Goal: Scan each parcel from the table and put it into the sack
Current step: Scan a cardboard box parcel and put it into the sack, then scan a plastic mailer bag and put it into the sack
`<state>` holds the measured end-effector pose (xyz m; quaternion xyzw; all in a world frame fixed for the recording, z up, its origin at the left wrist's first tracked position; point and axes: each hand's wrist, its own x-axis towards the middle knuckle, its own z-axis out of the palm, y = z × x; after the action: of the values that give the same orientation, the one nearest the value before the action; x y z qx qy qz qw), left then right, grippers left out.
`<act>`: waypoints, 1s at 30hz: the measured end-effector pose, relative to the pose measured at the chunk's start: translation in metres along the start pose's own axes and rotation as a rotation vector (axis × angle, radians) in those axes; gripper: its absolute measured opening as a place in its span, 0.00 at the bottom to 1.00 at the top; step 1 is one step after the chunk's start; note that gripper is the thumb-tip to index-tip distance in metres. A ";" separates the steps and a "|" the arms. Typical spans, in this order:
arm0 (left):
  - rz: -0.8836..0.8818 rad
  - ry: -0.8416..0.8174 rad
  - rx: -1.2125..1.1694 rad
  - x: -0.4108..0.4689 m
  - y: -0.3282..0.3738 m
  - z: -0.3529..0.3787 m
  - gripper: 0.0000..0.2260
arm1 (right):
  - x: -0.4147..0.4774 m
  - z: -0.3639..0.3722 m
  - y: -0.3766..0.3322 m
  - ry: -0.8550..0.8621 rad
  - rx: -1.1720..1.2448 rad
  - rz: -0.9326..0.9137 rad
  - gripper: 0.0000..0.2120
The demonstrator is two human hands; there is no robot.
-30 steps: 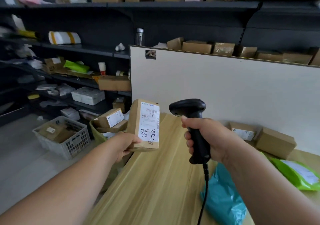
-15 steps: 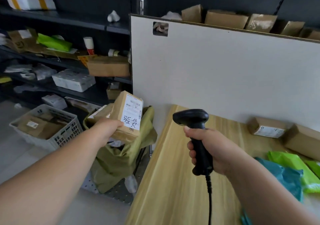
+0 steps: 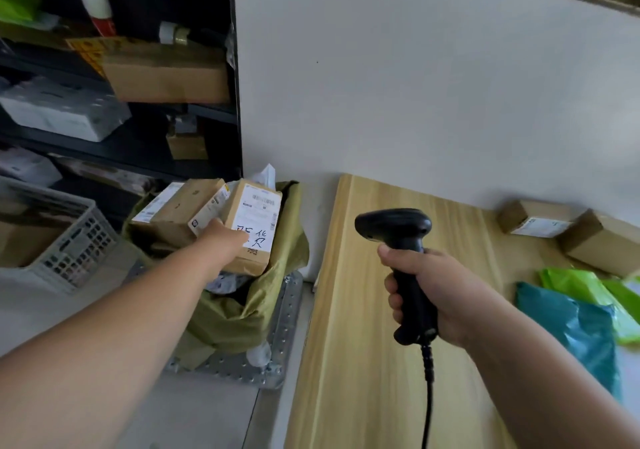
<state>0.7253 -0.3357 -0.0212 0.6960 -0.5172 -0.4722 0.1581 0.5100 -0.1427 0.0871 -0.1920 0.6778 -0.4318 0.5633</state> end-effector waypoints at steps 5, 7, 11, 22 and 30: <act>0.194 0.144 0.344 -0.022 0.017 0.009 0.28 | -0.014 -0.025 0.004 0.065 0.010 -0.038 0.14; 0.317 0.168 0.447 -0.043 0.033 0.028 0.29 | -0.023 -0.044 0.010 0.105 0.020 -0.050 0.13; 0.574 0.024 0.474 -0.100 0.065 0.089 0.33 | -0.048 -0.096 0.028 0.179 0.056 -0.071 0.13; 0.836 -0.188 0.679 -0.284 0.118 0.336 0.38 | -0.127 -0.350 0.101 0.358 0.193 -0.164 0.12; 0.595 -0.168 0.882 -0.363 0.117 0.503 0.45 | -0.144 -0.516 0.145 0.330 0.250 -0.082 0.12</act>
<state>0.2389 0.0663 -0.0119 0.4798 -0.8521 -0.1990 -0.0642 0.1056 0.2351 0.0532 -0.0746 0.6936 -0.5606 0.4461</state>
